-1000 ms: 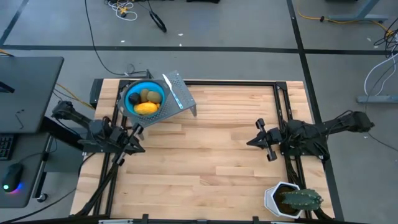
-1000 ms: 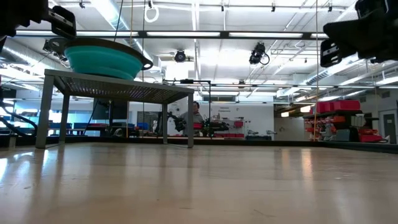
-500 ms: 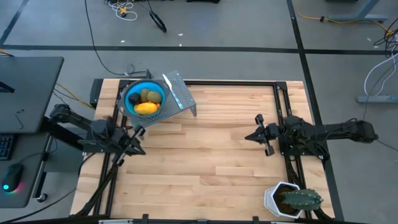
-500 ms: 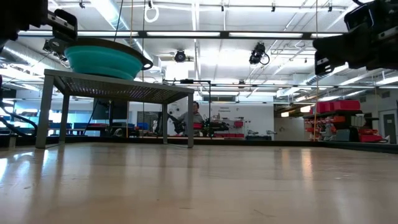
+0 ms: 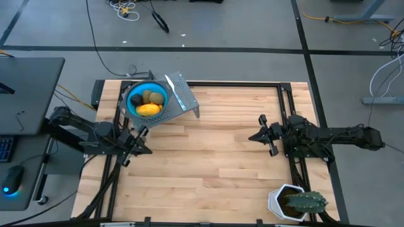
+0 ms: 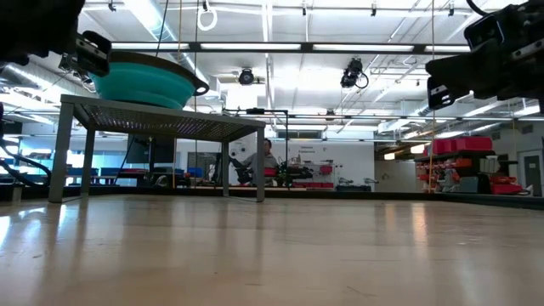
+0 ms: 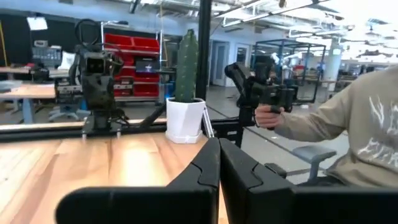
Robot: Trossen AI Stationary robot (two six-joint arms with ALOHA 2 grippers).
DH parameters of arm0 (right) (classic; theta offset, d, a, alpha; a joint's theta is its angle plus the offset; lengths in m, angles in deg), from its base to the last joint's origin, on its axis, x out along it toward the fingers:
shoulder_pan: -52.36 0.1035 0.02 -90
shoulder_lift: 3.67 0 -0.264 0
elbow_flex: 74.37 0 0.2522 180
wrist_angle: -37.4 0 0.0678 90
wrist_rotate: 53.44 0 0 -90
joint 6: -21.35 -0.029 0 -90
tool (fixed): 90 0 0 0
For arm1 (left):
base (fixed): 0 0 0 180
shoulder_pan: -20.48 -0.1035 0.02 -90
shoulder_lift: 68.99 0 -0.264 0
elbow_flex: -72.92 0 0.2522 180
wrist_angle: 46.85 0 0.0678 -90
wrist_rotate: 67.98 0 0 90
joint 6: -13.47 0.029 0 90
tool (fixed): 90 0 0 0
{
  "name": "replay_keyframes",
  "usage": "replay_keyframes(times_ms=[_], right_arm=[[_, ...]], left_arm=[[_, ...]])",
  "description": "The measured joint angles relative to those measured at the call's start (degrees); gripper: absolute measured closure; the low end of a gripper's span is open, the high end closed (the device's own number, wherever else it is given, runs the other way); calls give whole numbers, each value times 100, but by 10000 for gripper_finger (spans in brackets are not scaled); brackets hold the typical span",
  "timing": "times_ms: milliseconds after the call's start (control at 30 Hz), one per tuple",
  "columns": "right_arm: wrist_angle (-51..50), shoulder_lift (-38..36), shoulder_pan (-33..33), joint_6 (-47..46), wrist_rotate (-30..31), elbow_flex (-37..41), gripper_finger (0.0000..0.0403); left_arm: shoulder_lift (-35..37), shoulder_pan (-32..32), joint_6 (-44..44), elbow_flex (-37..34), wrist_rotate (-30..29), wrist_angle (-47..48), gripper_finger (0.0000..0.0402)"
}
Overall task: Pick & Place Fruit
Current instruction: Return to Home Position
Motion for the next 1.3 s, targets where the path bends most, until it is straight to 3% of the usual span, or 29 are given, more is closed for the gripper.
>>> replay_keyframes(times_ms=[233,533,1300], right_arm=[[-94,4,0,-15,4,0,402],[-76,4,0,-13,56,0,402],[-92,4,0,-20,6,0,402]], left_arm=[[0,-33,-106,0,796,-17,394],[-2,-37,-160,-103,335,-153,391],[1,-35,-96,-107,549,-38,386]])
